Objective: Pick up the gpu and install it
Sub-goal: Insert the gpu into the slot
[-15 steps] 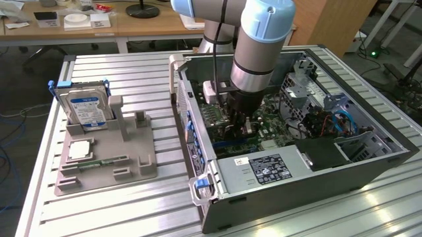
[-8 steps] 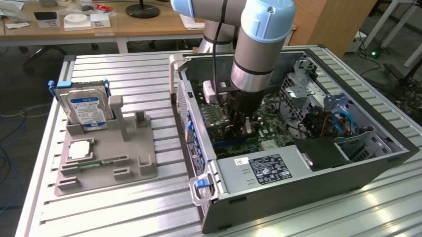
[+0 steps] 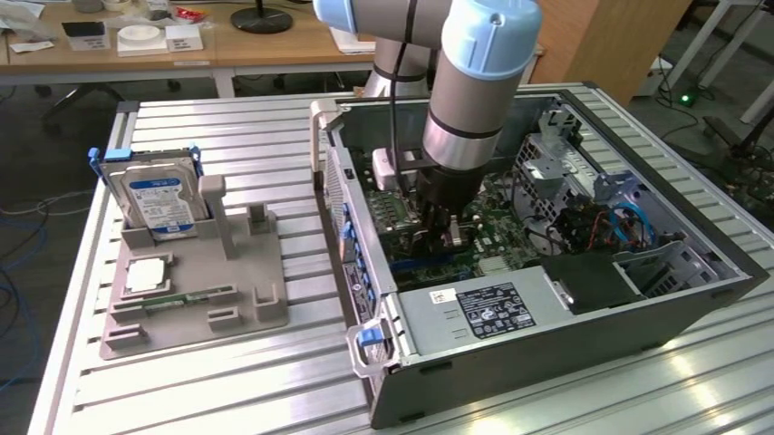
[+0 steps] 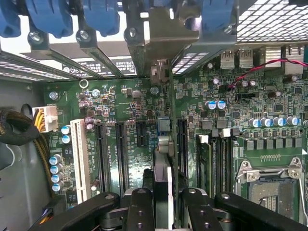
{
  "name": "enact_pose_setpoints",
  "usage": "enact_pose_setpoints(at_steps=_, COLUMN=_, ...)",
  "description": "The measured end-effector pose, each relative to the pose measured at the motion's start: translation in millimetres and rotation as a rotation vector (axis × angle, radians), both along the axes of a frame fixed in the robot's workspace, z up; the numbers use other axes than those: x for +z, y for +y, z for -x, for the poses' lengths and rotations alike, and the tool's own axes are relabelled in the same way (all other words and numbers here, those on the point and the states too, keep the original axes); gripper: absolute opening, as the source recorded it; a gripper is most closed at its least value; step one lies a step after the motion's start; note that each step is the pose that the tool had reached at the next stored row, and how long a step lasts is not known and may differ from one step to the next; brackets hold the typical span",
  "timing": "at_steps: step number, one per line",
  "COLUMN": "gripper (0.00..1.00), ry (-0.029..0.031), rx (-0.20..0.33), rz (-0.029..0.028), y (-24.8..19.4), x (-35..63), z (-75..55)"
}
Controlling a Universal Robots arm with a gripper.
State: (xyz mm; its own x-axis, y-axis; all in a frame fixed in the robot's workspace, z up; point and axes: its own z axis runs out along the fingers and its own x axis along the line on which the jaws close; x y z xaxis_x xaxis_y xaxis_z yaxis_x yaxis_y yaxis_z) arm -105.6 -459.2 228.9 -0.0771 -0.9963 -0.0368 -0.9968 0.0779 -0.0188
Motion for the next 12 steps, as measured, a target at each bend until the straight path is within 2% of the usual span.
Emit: enact_pose_setpoints(at_steps=12, gripper=0.27, ry=0.0001, rx=0.000, rz=0.0001, y=0.0, x=-2.5, z=0.1)
